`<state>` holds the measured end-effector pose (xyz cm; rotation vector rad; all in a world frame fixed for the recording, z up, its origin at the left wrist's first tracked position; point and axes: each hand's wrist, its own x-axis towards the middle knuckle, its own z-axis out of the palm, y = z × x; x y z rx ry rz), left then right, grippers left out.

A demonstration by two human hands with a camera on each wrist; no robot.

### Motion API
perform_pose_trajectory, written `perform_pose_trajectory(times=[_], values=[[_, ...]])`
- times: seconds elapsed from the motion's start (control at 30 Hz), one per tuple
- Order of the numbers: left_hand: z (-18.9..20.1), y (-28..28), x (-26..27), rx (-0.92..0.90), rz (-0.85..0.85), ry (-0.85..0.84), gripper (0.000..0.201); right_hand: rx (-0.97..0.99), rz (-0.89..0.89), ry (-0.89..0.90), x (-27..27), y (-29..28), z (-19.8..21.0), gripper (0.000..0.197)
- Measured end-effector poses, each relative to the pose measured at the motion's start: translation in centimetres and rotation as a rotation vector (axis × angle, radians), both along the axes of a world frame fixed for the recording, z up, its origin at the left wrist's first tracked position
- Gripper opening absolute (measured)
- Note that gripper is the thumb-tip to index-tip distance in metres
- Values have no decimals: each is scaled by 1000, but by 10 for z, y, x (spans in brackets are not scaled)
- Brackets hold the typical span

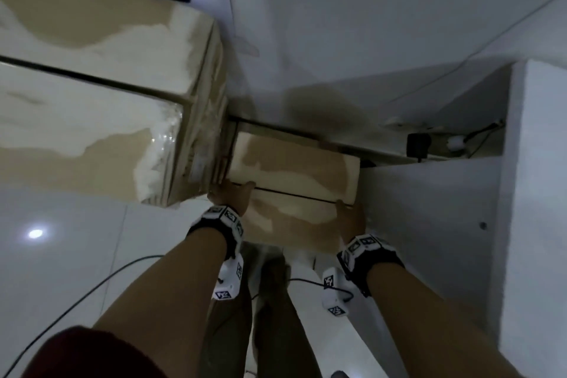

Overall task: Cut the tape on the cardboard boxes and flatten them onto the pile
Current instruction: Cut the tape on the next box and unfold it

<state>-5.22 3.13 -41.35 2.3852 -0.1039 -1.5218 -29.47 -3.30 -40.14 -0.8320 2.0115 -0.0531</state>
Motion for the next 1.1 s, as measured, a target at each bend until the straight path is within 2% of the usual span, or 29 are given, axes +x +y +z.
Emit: perform_pose_trajectory(times=[0.07,0.1,0.2,0.27,0.3,0.37,0.47,0.6,0.7,0.8,0.9,0.97,1.07,1.1], values=[[40,19,-6,120,-65,-39,94,35,23,28,-4,15,24,56],[60,28,-9,132,-74,-50,84,65,38,44,-5,22,40,58],[103,58,-13,10,32,28,68,135,89,100,-20,45,63,73],[132,76,-10,-41,67,66,62,201,118,137,-16,61,100,95],[147,87,-8,-39,46,67,61,222,126,152,-12,69,121,100],[173,106,0,-68,2,39,58,241,198,168,0,83,178,95],[201,136,10,-97,-16,-23,54,219,331,121,0,100,232,86],[233,168,22,-92,-82,-55,77,115,445,102,-7,114,277,84],[264,189,16,-105,-132,-64,76,-27,546,97,-18,123,315,57],[300,212,0,-134,-98,-87,68,-168,603,-5,-32,138,344,42],[334,242,-16,-259,-63,-157,58,-231,716,-24,-51,151,375,39],[359,259,-26,-368,-27,-252,50,-334,727,-65,-65,156,397,36],[410,271,-44,-565,15,-388,55,-485,691,-130,-83,162,431,28],[424,270,-48,-608,-1,-436,60,-533,685,-116,-89,159,438,34]])
